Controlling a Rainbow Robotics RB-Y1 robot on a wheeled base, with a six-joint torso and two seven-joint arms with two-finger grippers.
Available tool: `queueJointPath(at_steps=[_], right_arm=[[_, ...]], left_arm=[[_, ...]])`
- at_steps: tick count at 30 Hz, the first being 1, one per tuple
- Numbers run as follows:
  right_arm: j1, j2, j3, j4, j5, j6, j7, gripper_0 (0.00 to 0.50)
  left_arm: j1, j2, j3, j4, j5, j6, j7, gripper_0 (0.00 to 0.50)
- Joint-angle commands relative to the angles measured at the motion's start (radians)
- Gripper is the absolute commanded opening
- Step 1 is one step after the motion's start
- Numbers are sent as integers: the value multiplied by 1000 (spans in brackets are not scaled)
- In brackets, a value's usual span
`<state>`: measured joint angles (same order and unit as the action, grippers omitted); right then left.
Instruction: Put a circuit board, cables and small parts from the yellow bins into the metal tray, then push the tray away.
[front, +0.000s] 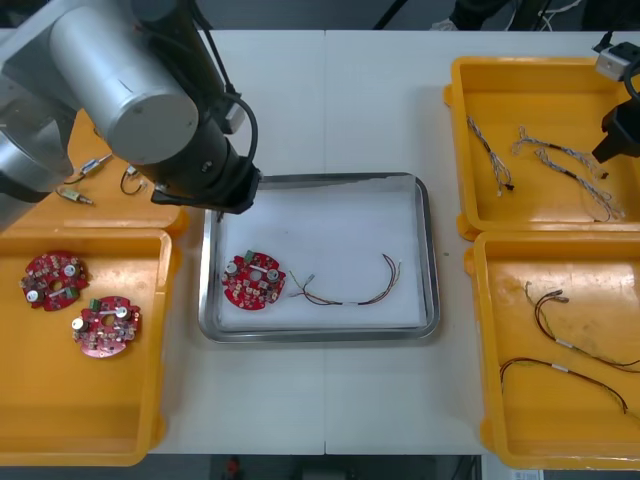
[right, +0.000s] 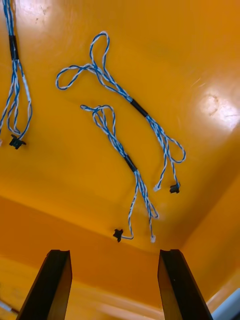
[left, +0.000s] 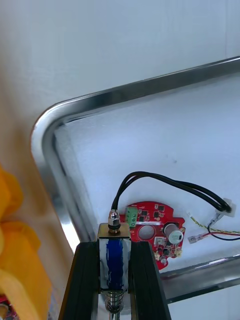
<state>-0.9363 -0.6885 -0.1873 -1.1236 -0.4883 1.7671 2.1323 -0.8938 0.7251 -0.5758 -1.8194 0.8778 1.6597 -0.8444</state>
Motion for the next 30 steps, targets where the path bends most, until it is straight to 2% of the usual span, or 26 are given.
queueJointPath(at_steps=[1, 10, 19, 20, 21, 22, 23, 30], right_arm=[[-59, -45, -29, 33, 10, -55, 103, 500], [-96, -45, 5, 206, 7, -169, 265, 500], [-95, -23, 89, 312, -21, -278, 262, 500], [-91, -16, 83, 323, -24, -287, 265, 500], [-88, -12, 82, 326, -27, -291, 267, 500], [-81, -8, 78, 331, -35, -299, 267, 500], [-73, -3, 78, 331, -42, -307, 267, 500], [-19, 4, 78, 331, -101, -376, 276, 500]], left_arm=[[7, -39, -73, 49, -31, -87, 111, 0], [6, -78, -177, 144, -109, -209, 122, 0], [6, -87, -190, 146, -106, -221, 139, 6], [7, -88, -190, 144, -106, -221, 140, 67], [7, -90, -190, 143, -106, -221, 142, 158], [6, -90, -190, 141, -106, -221, 145, 366], [6, -90, -190, 140, -105, -221, 150, 500], [6, -90, -190, 135, -105, -221, 153, 500]])
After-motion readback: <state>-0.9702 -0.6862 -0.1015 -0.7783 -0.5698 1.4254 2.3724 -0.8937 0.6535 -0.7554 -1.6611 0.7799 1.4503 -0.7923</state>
